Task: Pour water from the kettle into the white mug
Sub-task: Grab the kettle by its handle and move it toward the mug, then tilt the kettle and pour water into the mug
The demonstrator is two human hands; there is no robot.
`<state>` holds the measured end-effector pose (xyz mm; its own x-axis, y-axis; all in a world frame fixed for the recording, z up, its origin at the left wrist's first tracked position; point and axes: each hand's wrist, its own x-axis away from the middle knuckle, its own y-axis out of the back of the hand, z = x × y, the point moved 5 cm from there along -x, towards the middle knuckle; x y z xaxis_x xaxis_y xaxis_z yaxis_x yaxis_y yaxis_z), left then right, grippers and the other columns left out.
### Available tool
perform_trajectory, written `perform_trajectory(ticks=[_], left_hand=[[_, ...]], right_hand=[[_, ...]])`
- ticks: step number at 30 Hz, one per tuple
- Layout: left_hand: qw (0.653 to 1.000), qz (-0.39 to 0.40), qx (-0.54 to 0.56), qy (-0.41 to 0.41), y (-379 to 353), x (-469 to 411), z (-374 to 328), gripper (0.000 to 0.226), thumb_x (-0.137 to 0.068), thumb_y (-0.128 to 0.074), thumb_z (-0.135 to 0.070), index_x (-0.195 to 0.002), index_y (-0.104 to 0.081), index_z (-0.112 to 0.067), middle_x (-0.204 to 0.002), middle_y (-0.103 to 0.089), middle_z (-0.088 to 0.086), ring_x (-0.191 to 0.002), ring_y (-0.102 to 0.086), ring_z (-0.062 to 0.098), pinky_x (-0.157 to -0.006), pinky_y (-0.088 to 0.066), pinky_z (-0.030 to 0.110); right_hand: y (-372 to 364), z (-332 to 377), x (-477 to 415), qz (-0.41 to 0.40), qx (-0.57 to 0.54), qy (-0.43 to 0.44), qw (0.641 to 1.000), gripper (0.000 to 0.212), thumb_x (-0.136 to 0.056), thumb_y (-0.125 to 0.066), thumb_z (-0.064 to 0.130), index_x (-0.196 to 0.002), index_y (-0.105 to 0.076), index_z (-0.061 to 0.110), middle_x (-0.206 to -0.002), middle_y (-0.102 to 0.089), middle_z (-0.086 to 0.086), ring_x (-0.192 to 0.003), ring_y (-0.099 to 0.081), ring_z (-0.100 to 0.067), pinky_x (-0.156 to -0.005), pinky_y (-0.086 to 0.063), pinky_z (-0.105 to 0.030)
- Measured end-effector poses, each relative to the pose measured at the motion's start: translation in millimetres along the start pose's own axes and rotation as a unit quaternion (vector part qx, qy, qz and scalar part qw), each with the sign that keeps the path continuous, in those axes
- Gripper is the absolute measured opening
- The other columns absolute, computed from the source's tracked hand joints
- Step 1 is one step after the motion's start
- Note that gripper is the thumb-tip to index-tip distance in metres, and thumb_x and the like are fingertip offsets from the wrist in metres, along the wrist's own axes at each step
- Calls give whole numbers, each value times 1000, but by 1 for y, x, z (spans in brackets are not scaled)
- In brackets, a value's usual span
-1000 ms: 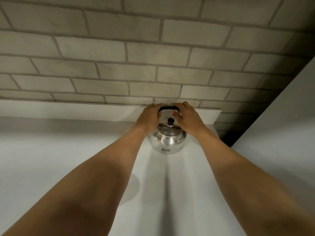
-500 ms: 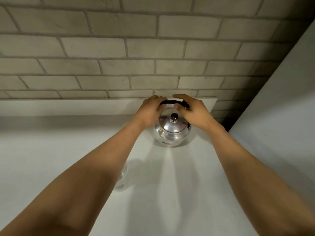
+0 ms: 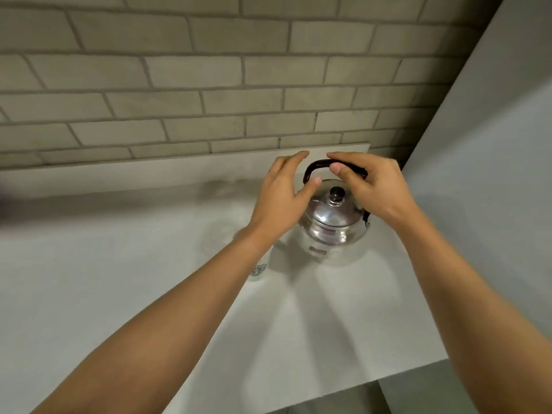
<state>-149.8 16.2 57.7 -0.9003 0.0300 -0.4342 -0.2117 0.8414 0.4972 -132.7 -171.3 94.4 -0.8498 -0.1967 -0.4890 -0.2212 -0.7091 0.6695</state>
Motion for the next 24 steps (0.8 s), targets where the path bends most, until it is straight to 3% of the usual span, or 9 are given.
perform_trajectory(ticks=[4,7,11,12,16,19,24], left_hand=[[999,-20,7,-40,3,72,0,53,-96,-61,-55,-143,-52,-32,-139,-48,-12,-131,-50,14,-102,-40,20],[997,21,-14,-68,-8,114,1,65,-95,-64,-56,-152,-44,-33,-157,-33,-8,-145,-37,18,-111,-29,13],[992,81,-49,-80,-22,142,3,81,-97,-63,-56,-163,-22,-32,-173,-11,2,-157,-16,23,-124,-27,39],[991,85,-53,-86,-23,145,3,81,-98,-62,-56,-164,-21,-31,-173,-9,3,-158,-14,23,-126,-23,37],[992,97,-11,-75,-31,154,3,74,-102,-60,-48,-164,-22,-32,-174,-2,0,-159,-9,18,-117,-2,5],[994,90,33,-44,-41,160,6,71,-103,-59,-46,-163,-23,-35,-174,3,-4,-161,-4,13,-119,-10,9],[997,38,62,17,-56,158,6,69,-102,-61,-45,-161,-24,-42,-174,1,-8,-159,-1,5,-123,-11,13]], right_hand=[[14,24,31,-31,2,-15,999,31,-97,-65,47,-124,-75,34,-113,-77,14,-108,-70,-4,-94,-56,-33],[23,36,50,-47,-3,-35,998,30,-96,-65,49,-122,-75,38,-108,-74,24,-106,-69,2,-92,-55,-27],[27,46,67,-31,-23,-52,998,28,-97,-67,44,-122,-76,34,-114,-75,21,-110,-68,5,-97,-54,-26],[26,47,70,-22,-25,-54,998,28,-98,-67,44,-122,-76,33,-114,-75,20,-111,-67,4,-98,-54,-26],[21,46,71,18,-36,-60,997,28,-98,-68,41,-122,-77,31,-112,-75,20,-110,-66,9,-96,-52,-19],[16,42,64,47,-37,-38,998,27,-98,-68,41,-122,-77,31,-113,-75,20,-110,-65,10,-96,-52,-18],[7,36,34,106,-35,12,994,28,-97,-69,41,-121,-78,28,-114,-77,15,-112,-68,3,-99,-55,-29]])
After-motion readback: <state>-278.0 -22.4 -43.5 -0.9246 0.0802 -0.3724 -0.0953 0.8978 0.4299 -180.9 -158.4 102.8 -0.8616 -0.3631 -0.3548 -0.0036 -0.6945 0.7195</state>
